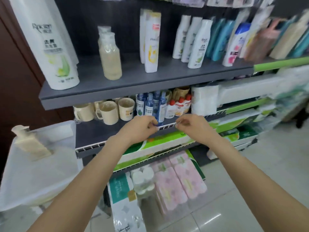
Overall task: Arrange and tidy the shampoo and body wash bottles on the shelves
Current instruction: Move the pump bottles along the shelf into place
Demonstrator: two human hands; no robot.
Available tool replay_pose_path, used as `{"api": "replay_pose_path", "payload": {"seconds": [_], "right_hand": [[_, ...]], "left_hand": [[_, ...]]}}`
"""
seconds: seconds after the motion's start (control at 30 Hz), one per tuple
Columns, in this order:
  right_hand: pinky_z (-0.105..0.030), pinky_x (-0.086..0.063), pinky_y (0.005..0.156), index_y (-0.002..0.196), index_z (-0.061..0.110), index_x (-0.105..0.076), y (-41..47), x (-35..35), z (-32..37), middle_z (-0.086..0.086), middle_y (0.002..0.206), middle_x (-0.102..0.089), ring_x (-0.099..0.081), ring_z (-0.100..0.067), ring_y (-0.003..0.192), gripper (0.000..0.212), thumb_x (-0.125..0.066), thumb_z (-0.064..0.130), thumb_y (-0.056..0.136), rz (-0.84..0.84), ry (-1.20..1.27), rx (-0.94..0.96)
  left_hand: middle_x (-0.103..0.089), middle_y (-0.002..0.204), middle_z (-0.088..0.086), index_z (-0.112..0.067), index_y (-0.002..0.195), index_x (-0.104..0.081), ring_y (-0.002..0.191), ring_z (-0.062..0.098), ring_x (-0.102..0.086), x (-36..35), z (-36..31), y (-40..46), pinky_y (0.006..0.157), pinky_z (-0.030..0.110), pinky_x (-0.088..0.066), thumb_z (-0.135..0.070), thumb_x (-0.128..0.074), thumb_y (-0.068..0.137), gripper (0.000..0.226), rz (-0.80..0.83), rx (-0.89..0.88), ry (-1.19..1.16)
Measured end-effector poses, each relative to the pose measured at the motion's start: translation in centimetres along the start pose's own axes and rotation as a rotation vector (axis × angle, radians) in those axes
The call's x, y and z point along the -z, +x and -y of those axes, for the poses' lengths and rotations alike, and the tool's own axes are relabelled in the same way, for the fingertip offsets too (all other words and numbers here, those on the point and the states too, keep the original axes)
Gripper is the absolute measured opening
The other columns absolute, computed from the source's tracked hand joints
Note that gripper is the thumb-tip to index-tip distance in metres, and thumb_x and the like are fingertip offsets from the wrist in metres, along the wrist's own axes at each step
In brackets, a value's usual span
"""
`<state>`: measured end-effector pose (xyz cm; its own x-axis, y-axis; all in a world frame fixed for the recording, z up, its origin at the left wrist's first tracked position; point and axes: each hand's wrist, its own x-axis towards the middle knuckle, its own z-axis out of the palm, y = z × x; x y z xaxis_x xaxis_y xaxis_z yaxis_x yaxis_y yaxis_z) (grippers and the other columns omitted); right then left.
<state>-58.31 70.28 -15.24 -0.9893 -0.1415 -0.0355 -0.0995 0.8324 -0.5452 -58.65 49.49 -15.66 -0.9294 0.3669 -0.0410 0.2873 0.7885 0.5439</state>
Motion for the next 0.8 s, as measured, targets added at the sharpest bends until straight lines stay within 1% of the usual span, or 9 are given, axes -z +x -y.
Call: {"api": "replay_pose_path", "payload": {"seconds": [0.13,0.23,0.3,0.4,0.47,0.57,0.6,0.7,0.8], "right_hand": [[-0.028,-0.048,0.081,0.108,0.02,-0.068,2.4,5.0,-3.1,-0.002,0.1,-0.069,-0.064,-0.019,0.092,0.024,-0.06,0.032,0.089,-0.071,-0.007,0.0],[-0.026,-0.045,0.074,0.108,0.02,-0.067,4.3,8.7,-5.2,0.001,0.098,-0.067,-0.061,-0.016,0.088,0.022,-0.059,0.03,0.09,-0.129,-0.007,-0.002],[-0.027,-0.046,0.076,0.106,0.02,-0.067,5.6,11.1,-6.7,0.001,0.098,-0.067,-0.06,-0.017,0.09,0.021,-0.059,0.03,0.09,-0.165,-0.02,-0.006],[-0.031,-0.048,0.082,0.108,0.018,-0.067,7.3,14.3,-9.2,-0.002,0.101,-0.068,-0.062,-0.02,0.094,0.023,-0.06,0.03,0.09,-0.22,-0.009,-0.011],[-0.032,-0.049,0.083,0.108,0.017,-0.068,8.0,16.2,-11.1,-0.002,0.102,-0.069,-0.062,-0.02,0.095,0.024,-0.059,0.03,0.09,-0.245,-0.003,-0.015],[-0.027,-0.046,0.082,0.107,0.018,-0.068,8.9,19.1,-14.5,-0.002,0.105,-0.07,-0.062,-0.017,0.095,0.022,-0.059,0.027,0.089,-0.275,0.007,-0.016],[-0.025,-0.044,0.08,0.108,0.017,-0.068,9.2,20.2,-15.7,-0.002,0.107,-0.07,-0.061,-0.014,0.093,0.022,-0.06,0.026,0.089,-0.283,0.011,-0.014],[-0.019,-0.038,0.076,0.112,0.014,-0.067,10.1,24.0,-19.7,0.0,0.109,-0.068,-0.055,-0.008,0.09,0.024,-0.059,0.026,0.092,-0.295,0.02,0.011],[-0.021,-0.041,0.079,0.11,0.013,-0.067,10.9,28.2,-23.9,-0.001,0.109,-0.068,-0.06,-0.012,0.098,0.023,-0.059,0.025,0.092,-0.316,0.014,0.071]], "left_hand": [[-0.064,0.107,-0.002,-0.021,0.117,-0.06,0.09,0.014,-0.057,0.1,-4.2,6.1,0.08,0.027,-0.045,-0.028,-0.052,0.093,0.027,-0.09,-0.055,0.033],[-0.065,0.105,-0.004,-0.022,0.111,-0.063,0.087,0.009,-0.055,0.1,-7.3,10.3,0.08,0.025,-0.045,-0.025,-0.053,0.092,0.022,-0.17,-0.088,-0.039],[-0.066,0.103,-0.003,-0.021,0.109,-0.064,0.088,0.011,-0.057,0.2,-9.6,12.9,0.081,0.025,-0.046,-0.024,-0.054,0.091,0.021,-0.191,-0.104,-0.055],[-0.068,0.103,-0.002,-0.024,0.108,-0.064,0.089,0.016,-0.061,0.3,-13.1,16.6,0.081,0.035,-0.052,-0.026,-0.054,0.09,0.021,-0.181,-0.139,-0.048],[-0.067,0.107,-0.001,-0.023,0.109,-0.063,0.088,0.015,-0.06,0.2,-15.4,18.7,0.08,0.032,-0.051,-0.026,-0.053,0.091,0.021,-0.153,-0.164,-0.057],[-0.064,0.114,-0.002,-0.023,0.109,-0.063,0.103,0.015,-0.058,-0.7,-18.8,21.9,0.089,0.031,-0.047,-0.028,-0.053,0.092,0.02,-0.129,-0.193,-0.031],[-0.064,0.115,-0.002,-0.024,0.108,-0.063,0.104,0.015,-0.058,-1.1,-20.0,23.0,0.09,0.033,-0.047,-0.028,-0.053,0.092,0.02,-0.129,-0.194,-0.03],[-0.065,0.113,-0.002,-0.023,0.108,-0.064,0.102,0.012,-0.059,-2.6,-24.0,26.2,0.088,0.028,-0.046,-0.027,-0.055,0.092,0.02,-0.173,-0.193,-0.058],[-0.066,0.109,-0.002,-0.02,0.11,-0.064,0.098,0.011,-0.059,-4.3,-28.8,29.2,0.084,0.024,-0.045,-0.026,-0.055,0.092,0.021,-0.234,-0.207,-0.087]]}}
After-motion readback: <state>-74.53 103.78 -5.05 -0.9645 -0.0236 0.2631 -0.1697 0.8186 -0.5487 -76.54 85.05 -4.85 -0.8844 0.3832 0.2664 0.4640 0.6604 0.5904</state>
